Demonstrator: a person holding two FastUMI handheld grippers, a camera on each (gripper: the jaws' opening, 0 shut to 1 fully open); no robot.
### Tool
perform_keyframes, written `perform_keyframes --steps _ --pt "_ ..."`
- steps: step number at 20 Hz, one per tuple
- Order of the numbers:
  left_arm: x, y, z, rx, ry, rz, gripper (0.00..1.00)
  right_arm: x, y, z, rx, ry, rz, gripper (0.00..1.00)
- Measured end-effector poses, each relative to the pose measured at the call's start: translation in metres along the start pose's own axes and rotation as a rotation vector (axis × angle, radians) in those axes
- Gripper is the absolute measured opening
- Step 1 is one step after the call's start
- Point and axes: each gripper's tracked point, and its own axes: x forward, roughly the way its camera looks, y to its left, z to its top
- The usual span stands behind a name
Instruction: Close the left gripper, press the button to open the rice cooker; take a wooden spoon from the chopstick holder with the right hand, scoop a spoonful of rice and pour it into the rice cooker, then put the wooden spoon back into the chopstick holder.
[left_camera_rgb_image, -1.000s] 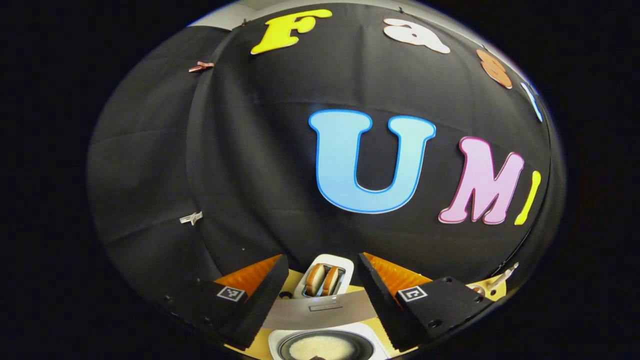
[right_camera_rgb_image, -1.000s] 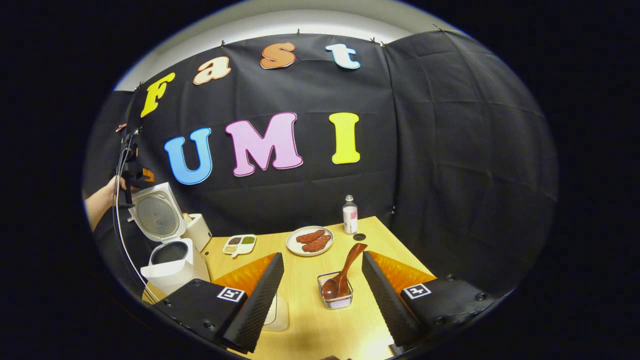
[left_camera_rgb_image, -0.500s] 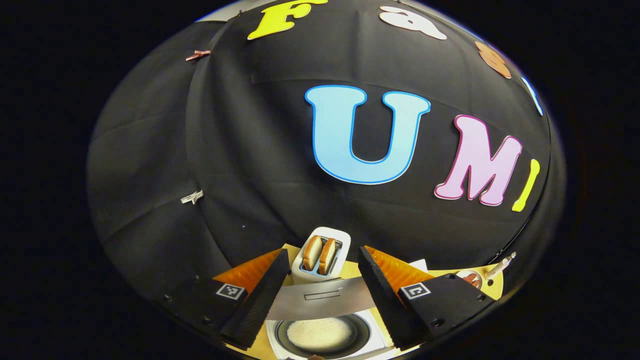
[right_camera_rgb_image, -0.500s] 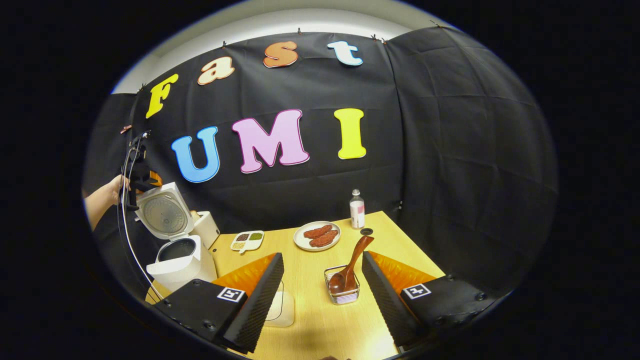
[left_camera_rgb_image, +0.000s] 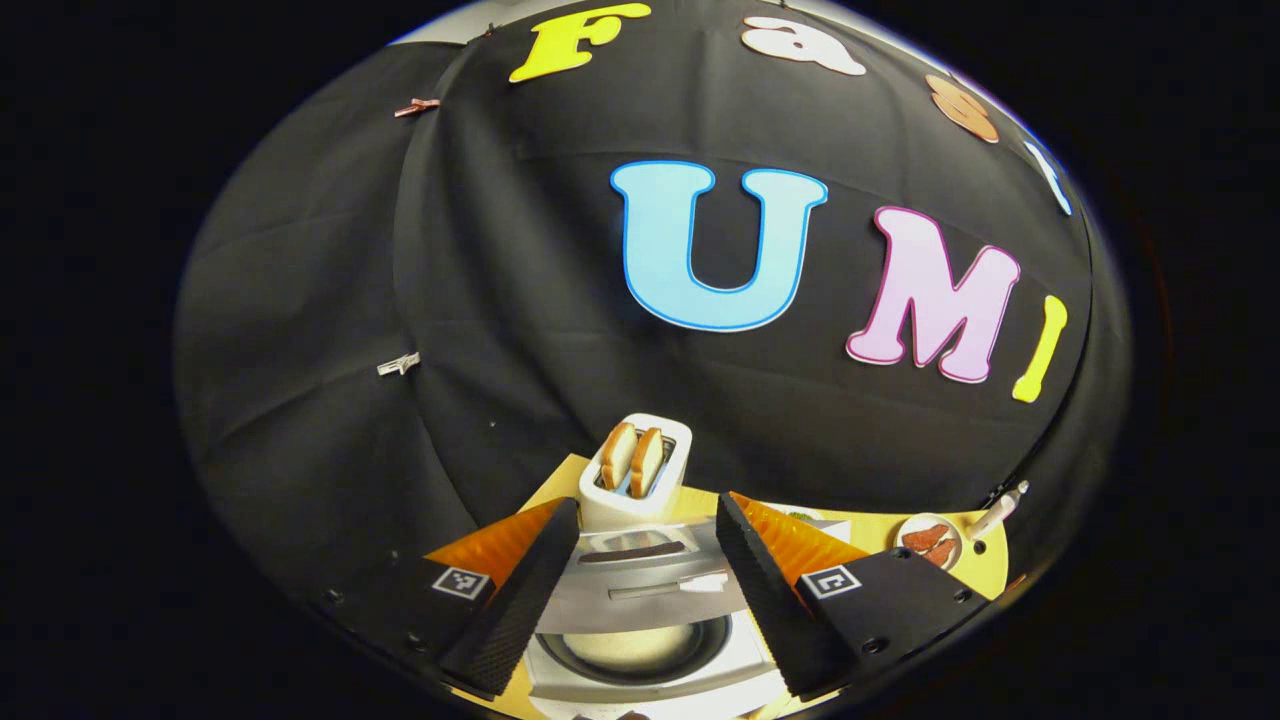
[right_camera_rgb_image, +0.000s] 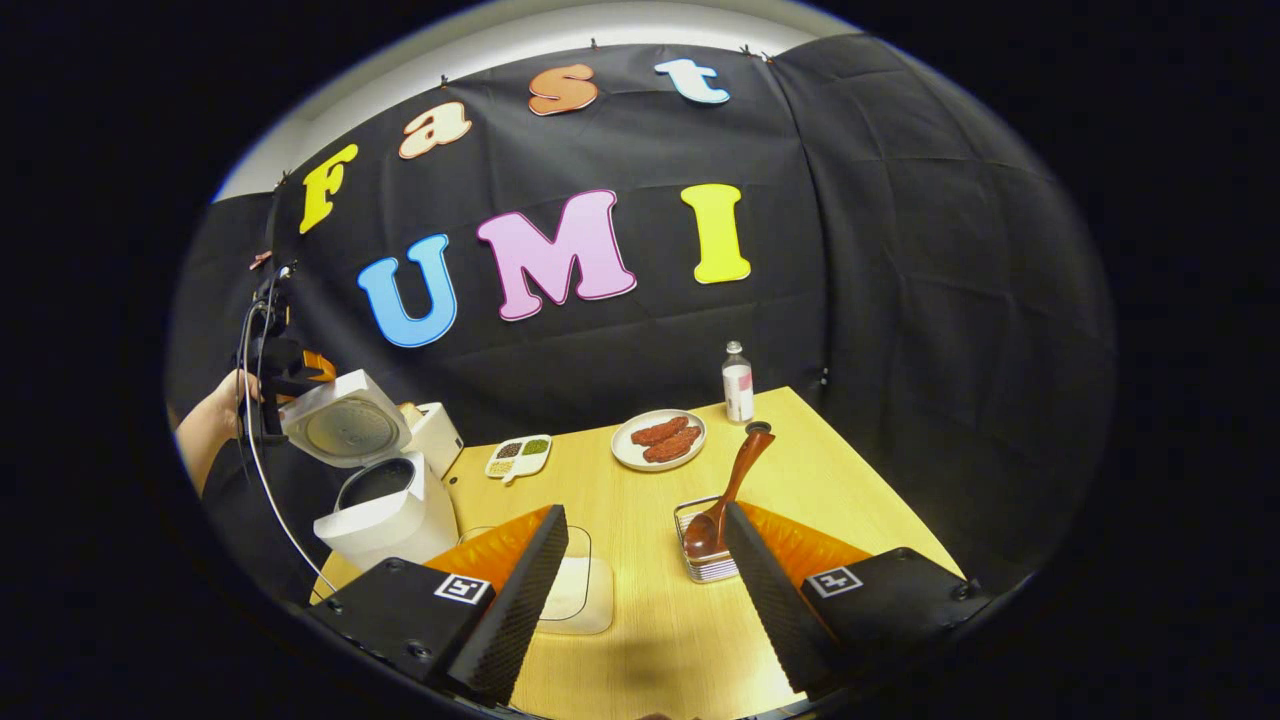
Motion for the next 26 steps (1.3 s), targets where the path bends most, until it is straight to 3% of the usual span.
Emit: perform_keyframes --steps 3,7,13,19,26 --pt "-0.01 -0.01 -0.043 -0.024 0.038 -0.013 0.99 0.002 0.006 -0.001 -0.02 -0.008 0.026 0.98" --pt "-0.017 -0.014 -0.091 0.03 0.019 -0.004 0.99 0.005 0.011 -0.01 -0.03 0.024 0.054 0.99" --pt "-0.017 -0.017 -0.134 0.038 -0.036 0.033 0.99 0.009 0.013 -0.013 -0.058 0.031 0.055 0.99" --pt "-0.011 -0.019 -0.19 0.061 0.048 0.046 1.0 0.009 0.014 -0.014 -0.074 0.033 0.051 0.98" --pt "-0.009 -0.017 -0.198 0.1 0.045 -0.003 1.0 0.012 0.002 -0.017 -0.083 0.032 0.019 0.99"
